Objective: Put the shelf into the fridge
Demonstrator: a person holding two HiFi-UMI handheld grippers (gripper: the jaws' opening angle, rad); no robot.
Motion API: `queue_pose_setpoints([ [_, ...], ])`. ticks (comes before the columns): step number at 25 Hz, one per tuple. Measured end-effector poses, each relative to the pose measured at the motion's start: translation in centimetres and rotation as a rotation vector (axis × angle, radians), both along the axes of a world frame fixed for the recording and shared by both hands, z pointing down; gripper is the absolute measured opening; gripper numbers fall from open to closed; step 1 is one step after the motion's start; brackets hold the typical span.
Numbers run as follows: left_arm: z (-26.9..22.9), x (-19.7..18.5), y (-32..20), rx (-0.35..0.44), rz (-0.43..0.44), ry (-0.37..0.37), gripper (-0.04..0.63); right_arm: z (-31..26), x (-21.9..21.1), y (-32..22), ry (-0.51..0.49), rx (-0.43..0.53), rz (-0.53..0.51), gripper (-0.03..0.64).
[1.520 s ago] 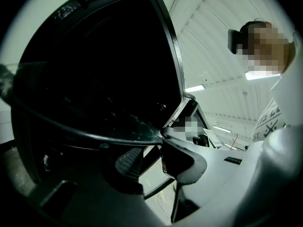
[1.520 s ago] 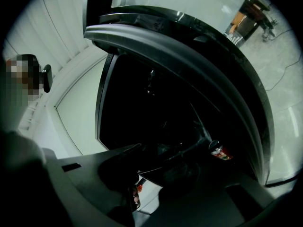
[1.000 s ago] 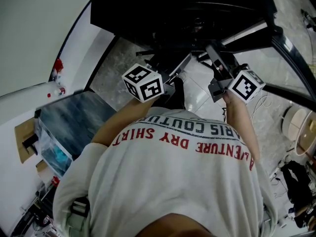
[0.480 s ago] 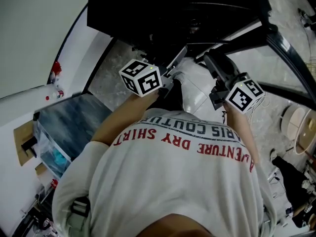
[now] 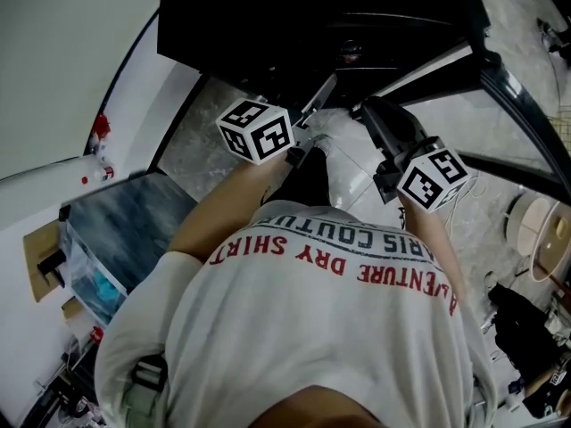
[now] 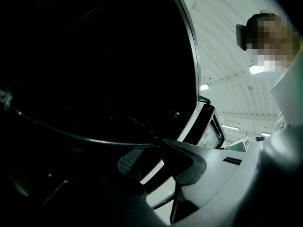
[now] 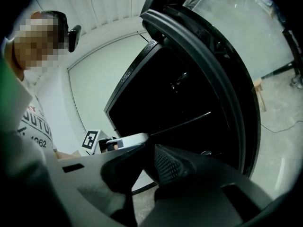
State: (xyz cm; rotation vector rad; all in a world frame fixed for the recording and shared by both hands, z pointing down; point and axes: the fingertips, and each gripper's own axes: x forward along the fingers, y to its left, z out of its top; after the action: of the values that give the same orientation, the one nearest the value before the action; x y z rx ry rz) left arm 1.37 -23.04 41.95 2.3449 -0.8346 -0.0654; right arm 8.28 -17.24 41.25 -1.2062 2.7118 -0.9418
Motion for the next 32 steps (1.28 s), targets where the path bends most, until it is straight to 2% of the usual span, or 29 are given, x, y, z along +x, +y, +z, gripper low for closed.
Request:
queue_pose_setpoints([
  [13,0.1,0.0,-2.6,0.042,-0.05,-0.018,0.133,0.6,-0.5,-0.1,0.005,-0.015,0.001,0.06],
  [22,0.1,-0.7,-4.5,0.056,-0.119,-0.039,0.138,0.5,-1.1,-0.3,0.009,-0.009,-0.018,0.058],
  [29,0.1,-0.5,-4.9,0.053,-0.124,-0.046,0.143,0.2,-1.1,-0.5,0.009,-0.004,-0.027,0.058],
  [32,0.2,-0.7,-4.8,0.049,-0.118,-0.075,0.141,-0.1,-1.1,-0.4,0.007,0.002,-0.03,0.058],
])
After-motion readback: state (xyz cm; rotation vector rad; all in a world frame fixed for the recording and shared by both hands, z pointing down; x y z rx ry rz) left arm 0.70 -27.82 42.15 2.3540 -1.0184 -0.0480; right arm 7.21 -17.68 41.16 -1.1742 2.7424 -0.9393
